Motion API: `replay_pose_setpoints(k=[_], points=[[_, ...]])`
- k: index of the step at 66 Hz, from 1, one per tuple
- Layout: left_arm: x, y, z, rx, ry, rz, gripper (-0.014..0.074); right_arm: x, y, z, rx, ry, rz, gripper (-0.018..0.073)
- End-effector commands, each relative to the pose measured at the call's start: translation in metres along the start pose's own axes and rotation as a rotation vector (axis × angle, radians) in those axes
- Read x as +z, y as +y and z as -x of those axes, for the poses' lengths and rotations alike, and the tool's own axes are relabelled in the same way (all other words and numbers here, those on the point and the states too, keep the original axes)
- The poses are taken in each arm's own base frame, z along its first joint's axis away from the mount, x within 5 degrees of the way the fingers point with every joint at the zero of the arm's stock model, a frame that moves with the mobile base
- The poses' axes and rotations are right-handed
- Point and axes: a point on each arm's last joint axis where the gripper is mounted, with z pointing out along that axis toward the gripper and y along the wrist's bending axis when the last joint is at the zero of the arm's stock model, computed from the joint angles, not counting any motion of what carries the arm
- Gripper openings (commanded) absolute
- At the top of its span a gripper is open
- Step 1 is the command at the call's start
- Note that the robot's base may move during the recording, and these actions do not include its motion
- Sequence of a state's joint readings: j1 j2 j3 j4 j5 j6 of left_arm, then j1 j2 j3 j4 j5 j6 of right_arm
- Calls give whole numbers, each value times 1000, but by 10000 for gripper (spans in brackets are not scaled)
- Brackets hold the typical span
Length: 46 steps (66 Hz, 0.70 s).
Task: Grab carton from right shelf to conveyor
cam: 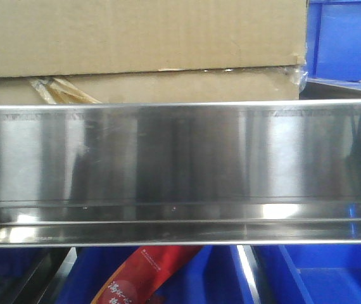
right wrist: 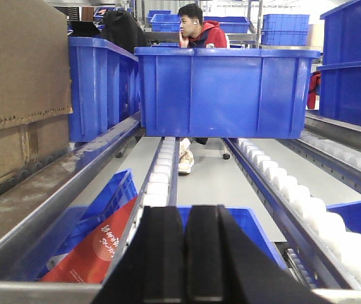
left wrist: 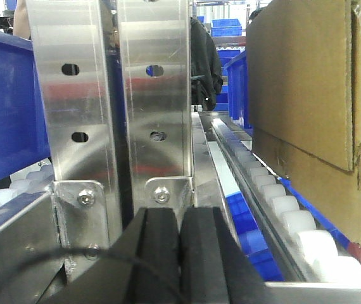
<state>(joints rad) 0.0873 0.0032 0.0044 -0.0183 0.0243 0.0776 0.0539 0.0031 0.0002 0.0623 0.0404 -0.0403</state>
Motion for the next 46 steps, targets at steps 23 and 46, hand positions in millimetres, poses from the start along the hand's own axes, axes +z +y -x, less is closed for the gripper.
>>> replay_pose_setpoints(k=[23,46], points=[[0,0,5,-6,-43,3,-19,0,0,2,-10,-23,0,-67],[-1,1,8,-6,-74,5,-19,0,0,6,-10,-71,-3,-67]])
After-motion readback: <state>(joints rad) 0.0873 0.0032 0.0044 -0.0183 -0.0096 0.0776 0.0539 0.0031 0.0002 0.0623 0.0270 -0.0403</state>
